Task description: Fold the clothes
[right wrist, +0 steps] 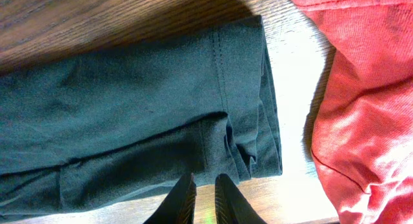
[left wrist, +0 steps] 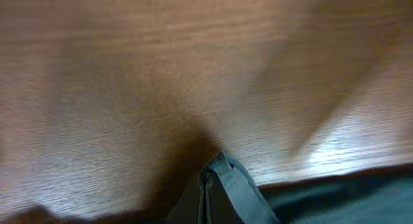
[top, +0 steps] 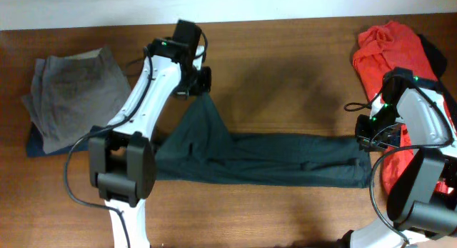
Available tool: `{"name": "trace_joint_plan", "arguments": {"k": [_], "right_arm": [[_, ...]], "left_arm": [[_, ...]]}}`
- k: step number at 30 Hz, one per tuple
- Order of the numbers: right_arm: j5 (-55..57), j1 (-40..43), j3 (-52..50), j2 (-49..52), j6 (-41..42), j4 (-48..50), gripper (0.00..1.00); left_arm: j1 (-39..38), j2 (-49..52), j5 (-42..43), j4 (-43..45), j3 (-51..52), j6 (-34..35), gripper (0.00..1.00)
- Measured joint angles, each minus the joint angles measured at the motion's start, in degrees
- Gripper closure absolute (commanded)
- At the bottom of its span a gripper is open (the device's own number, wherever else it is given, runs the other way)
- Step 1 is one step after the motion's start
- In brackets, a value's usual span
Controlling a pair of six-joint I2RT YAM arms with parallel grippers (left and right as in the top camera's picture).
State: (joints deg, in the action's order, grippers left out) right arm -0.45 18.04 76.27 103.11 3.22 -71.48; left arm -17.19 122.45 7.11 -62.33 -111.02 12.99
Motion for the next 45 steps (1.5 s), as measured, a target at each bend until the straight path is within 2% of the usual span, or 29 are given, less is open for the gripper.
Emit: {"name": "trace_joint_plan", "arguments": {"k": [5, 11, 18, 38, 45], "right_arm": [[-0.02, 0.0, 0.0, 0.0, -0.02, 0.02, 0.83], [-0.02, 0.0, 0.0, 0.0, 0.02, 0.0, 0.84], [-0.02, -0.02, 0.0, 0.0, -0.02, 0.0, 0.83], [-0.04, 0.0, 0.0, 0.0, 0.02, -0.04, 0.84], [-0.04, 0.0, 0.0, 0.0, 0.02, -0.15, 0.84]], "left_arm": [[0.87, -3.5, -0.02, -0.48, -0.39, 0.0, 1.0], [2.45, -11.85, -6.47, -0.46, -0.42, -0.11, 1.0], [2.29, -20.5, -8.46, -1.25, -1.84, -0.17, 1.0], [-7.15, -19.89, -9.35, -31.43, -1.92, 0.48, 1.0], [-7.19, -19.89, -11.67, -34.21, -0.15, 4.52, 1.0]]}}
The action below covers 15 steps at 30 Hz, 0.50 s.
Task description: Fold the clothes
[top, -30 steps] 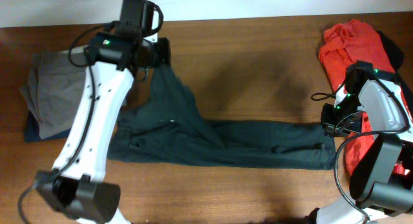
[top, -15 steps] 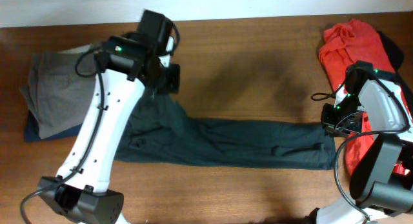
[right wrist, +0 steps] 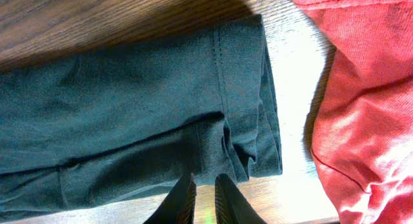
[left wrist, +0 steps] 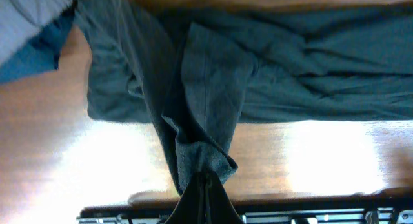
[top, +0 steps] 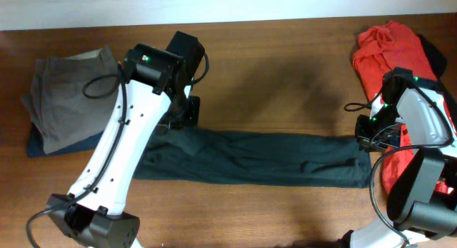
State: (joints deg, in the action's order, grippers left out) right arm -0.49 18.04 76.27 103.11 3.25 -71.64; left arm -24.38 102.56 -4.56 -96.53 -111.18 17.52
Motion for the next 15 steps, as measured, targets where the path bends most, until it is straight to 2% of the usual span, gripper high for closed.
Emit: {"name": "trace_joint_plan", "arguments": {"k": [4, 8, 15], "right_arm": [[0.0, 0.0, 0.0, 0.0, -0.02, -0.02, 0.84], [0.0, 0.0, 0.0, 0.0, 0.0, -0.02, 0.84], [0.0, 0.0, 0.0, 0.0, 0.0, -0.04, 0.84]], "left_arm": [[-1.22, 0.04, 1.27, -0.04, 2.25, 1.18, 1.0], [-6.86, 0.09, 3.34, -0.04, 2.49, 1.81, 1.0], [-13.0, 0.09, 0.0, 2.16, 8.28, 5.53, 1.0]]}}
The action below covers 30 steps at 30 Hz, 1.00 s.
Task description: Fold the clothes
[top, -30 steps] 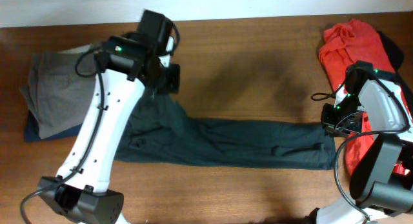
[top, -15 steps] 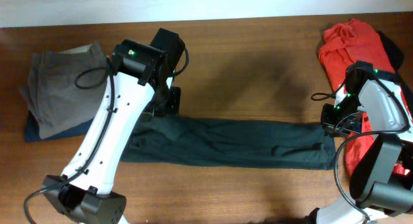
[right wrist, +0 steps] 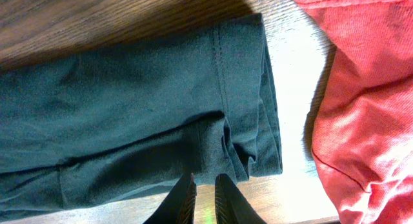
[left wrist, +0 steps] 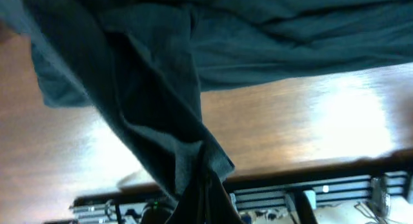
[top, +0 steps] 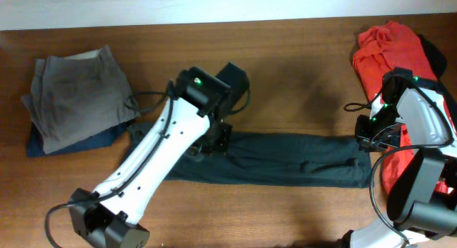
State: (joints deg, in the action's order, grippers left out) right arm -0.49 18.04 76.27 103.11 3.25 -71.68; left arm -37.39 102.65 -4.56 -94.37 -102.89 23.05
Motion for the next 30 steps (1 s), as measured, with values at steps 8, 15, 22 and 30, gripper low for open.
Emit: {"name": "trace_joint_plan", "arguments": {"k": [8, 15, 22, 30], "right_arm": [[-0.44, 0.0, 0.0, 0.0, -0.02, 0.02, 0.83], [-0.61, 0.0, 0.0, 0.0, -0.02, -0.02, 0.83], [-0.61, 0.0, 0.0, 0.0, -0.09, -0.04, 0.76], [-0.61, 4.94, 0.0, 0.0, -0.24, -3.04, 0.61]], "left_arm": [[0.04, 0.24, -1.05, 17.79, 11.15, 1.36, 1.0], [0.04, 1.16, -0.85, 32.98, 17.05, 1.73, 1.0], [0.04, 4.81, 1.33, 39.85, 18.8, 1.92, 0.94], [0.04, 6.67, 6.16, 41.9, 19.02, 2.45, 0.57]]}}
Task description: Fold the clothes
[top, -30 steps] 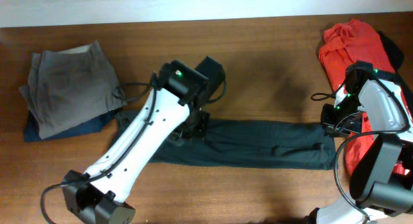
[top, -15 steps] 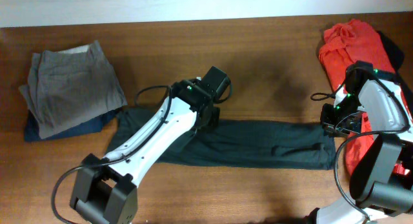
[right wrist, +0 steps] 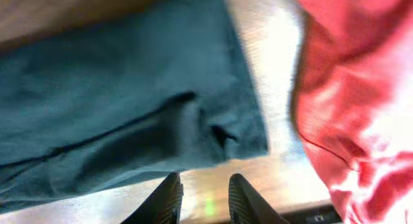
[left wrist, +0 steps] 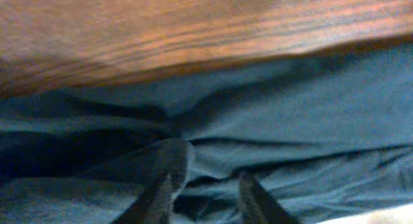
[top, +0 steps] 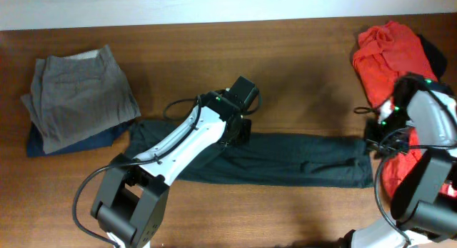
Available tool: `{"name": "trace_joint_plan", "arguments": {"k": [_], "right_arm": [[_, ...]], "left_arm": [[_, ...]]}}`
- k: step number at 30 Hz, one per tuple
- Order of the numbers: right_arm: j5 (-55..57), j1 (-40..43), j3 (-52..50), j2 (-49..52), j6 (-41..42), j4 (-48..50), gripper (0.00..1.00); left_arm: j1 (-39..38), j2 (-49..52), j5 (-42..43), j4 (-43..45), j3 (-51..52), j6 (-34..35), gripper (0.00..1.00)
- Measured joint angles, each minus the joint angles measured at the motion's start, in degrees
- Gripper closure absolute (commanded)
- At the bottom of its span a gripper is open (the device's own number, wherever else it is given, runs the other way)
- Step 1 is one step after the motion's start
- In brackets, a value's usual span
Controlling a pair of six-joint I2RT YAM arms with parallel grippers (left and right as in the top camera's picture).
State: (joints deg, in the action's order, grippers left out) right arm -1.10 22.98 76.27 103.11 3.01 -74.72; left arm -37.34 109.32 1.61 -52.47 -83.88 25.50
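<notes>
A dark green garment point(top: 285, 159) lies as a long narrow strip across the middle of the table. My left gripper point(top: 239, 130) sits low on its upper edge, left of centre. In the left wrist view that gripper point(left wrist: 210, 169) is open, with rumpled green cloth point(left wrist: 290, 121) under and between the fingers. My right gripper point(top: 377, 130) is at the strip's right end. Seen from the right wrist, this gripper point(right wrist: 204, 182) is open over bare wood, just off the garment's hem point(right wrist: 245, 143).
A red garment point(top: 389, 48) is heaped at the right edge, close beside the right arm, and also fills the right of the wrist view point(right wrist: 348, 88). A folded grey pile point(top: 78, 94) rests on a navy piece point(top: 43, 144) at the far left. Table wood point(top: 300, 83) shows behind the strip.
My left gripper was shut on a corner of the green garment; now it is open and lower on the cloth, slightly further right. The right gripper has opened and shifted a little right, off the hem.
First my left gripper held a garment corner near the table's back, the cloth spread in a triangle, while the right stayed shut at the right end. The corner then stood over the strip's left part, then further right. Now both grippers are open and the garment lies narrow.
</notes>
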Motion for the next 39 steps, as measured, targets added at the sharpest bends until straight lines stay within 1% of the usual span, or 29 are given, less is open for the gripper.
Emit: {"name": "trace_joint_plan", "arguments": {"k": [1, 2, 6, 8, 10, 12, 14, 17, 24, 26, 27, 29, 30, 31, 32, 36, 39], "right_arm": [[0.02, 1.22, 0.0, 0.0, 0.07, -0.15, 0.56], [0.04, 1.99, 0.0, 0.0, 0.09, -0.22, 0.54], [0.22, 4.48, -1.33, 0.0, 0.09, 1.62, 0.35], [0.15, 4.9, -3.08, 0.0, -0.28, 3.52, 0.32], [-0.5, 5.01, -7.02, -0.13, -0.2, 7.17, 0.32], [-0.74, 5.01, -9.35, -0.15, -0.22, 9.6, 0.29], [-1.81, 5.01, -12.39, -0.15, -0.24, 12.98, 0.28], [-3.1, 5.01, -14.25, -0.2, -0.17, 14.95, 0.27], [-4.02, 5.01, -18.49, -0.22, -0.17, 20.11, 0.21], [-4.42, 5.01, -19.19, -0.87, -0.09, 20.96, 0.21], [-4.57, 5.01, -19.32, -1.01, -0.15, 21.07, 0.27], [-4.98, 5.01, -19.5, -1.22, -0.09, 21.27, 0.51], [-5.57, 5.03, -19.56, -1.22, 0.04, 21.38, 0.78], [-6.45, 5.05, -19.61, -1.22, -0.11, 21.49, 0.85], [-8.0, 5.07, -19.8, -1.22, -0.52, 21.7, 0.95], [-13.9, 5.07, -19.85, -1.16, -1.84, 21.33, 0.96], [-15.1, 5.07, -18.38, -1.03, -2.29, 18.93, 0.96]], "left_arm": [[0.0, 0.0, 0.63, -0.13, 0.0, 0.02, 0.57], [0.0, 0.0, 1.25, -0.37, 0.0, -0.22, 0.57], [0.0, 0.0, 2.71, -3.43, 0.0, -0.63, 0.57], [0.0, 0.0, 2.97, -5.4, -0.02, -1.03, 0.56], [0.02, 0.0, 3.15, -6.62, -0.02, -1.44, 0.57], [0.13, -0.11, 3.17, -6.8, -0.02, -1.68, 0.57], [0.42, -0.48, 3.1, -6.95, -0.02, -1.86, 0.57], [1.38, -2.62, 2.19, -7.72, -0.02, -1.9, 0.56], [6.95, -9.86, -1.2, -8.68, -0.02, -1.92, 0.55], [9.18, -11.34, -1.66, -8.79, -0.02, -1.92, 0.55], [10.12, -11.85, -1.84, -8.83, -0.02, -1.92, 0.55], [12.72, -12.74, -2.08, -9.2, -0.02, -1.95, 0.55], [13.57, -12.96, -2.12, -9.46, -0.02, -1.95, 0.55], [15.21, -13.22, -2.27, -10.1, -0.02, -1.95, 0.55], [16.22, -13.31, -2.32, -10.43, -0.02, -1.97, 0.55], [19.93, -13.33, -2.32, -11.19, -0.02, -2.14, 0.55], [22.34, -13.33, -2.34, -11.5, -0.02, -2.19, 0.55]]}}
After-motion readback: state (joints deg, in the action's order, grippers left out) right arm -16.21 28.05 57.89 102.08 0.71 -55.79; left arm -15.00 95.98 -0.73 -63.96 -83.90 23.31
